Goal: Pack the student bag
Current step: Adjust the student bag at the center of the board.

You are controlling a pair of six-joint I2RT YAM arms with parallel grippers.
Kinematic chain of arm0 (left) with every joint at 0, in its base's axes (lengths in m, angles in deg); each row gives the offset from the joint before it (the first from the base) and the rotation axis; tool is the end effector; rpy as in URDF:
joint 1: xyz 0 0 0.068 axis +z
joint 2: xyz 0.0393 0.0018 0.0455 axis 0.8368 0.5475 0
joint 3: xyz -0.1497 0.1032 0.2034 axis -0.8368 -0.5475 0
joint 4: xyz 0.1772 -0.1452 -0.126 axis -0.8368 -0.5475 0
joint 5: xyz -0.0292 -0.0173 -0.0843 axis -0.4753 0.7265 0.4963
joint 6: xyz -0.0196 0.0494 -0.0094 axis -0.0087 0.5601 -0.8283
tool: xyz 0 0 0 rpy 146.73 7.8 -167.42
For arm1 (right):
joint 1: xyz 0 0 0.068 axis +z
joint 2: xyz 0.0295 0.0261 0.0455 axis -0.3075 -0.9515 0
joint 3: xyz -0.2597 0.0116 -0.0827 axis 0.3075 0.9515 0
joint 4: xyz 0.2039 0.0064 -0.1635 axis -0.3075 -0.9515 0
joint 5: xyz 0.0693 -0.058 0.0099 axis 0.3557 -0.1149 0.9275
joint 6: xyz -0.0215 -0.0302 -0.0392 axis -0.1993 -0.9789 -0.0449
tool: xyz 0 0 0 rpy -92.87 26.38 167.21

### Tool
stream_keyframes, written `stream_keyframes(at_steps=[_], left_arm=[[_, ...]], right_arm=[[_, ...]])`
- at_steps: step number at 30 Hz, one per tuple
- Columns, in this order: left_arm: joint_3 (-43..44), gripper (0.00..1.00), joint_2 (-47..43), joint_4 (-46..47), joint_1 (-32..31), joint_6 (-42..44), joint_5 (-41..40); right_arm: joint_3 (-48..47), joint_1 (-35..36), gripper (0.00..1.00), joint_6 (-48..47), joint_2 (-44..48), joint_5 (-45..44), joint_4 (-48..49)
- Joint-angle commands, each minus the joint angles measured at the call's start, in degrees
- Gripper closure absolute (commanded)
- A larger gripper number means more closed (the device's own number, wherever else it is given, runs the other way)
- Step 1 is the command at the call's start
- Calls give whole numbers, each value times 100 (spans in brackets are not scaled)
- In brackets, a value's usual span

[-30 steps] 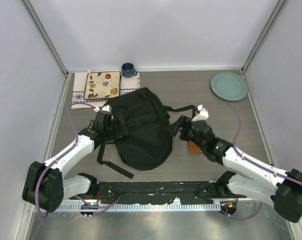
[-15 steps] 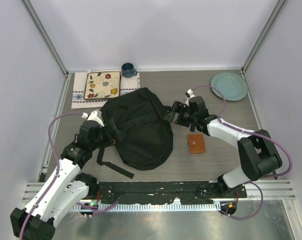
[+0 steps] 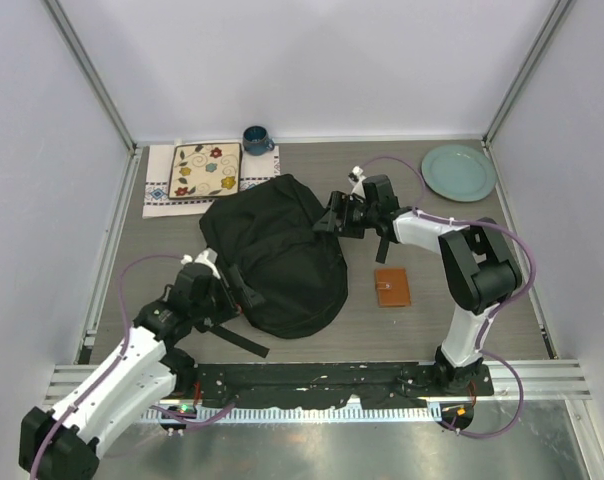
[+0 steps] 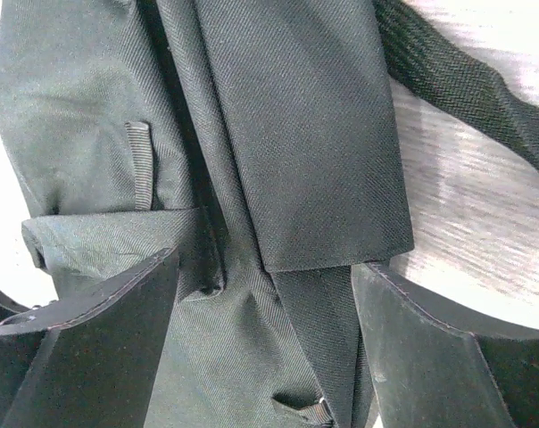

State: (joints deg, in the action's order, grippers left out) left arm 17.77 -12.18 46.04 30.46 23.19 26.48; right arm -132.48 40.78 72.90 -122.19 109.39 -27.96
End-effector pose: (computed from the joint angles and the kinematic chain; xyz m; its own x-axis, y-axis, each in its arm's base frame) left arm 0.1262 -0.0688 0.2012 -0.8039 -0.4842 -0.3455 -0.1726 0.7458 -0.6435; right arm 0.3471 0.1635 0.1756 -0.8456 0.1461 -0.5135 -0.2638 0.7219 0.6397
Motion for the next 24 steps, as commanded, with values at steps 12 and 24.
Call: stream_keyframes(at_steps=[12, 24], left_arm=[[-78, 0, 1909, 2022, -1215, -746, -756], [325, 35, 2532, 2242, -1188, -299, -862]], right_arm=[[-200, -380, 15, -361, -433, 488, 608], [580, -380, 84, 1097, -699, 1881, 2655]])
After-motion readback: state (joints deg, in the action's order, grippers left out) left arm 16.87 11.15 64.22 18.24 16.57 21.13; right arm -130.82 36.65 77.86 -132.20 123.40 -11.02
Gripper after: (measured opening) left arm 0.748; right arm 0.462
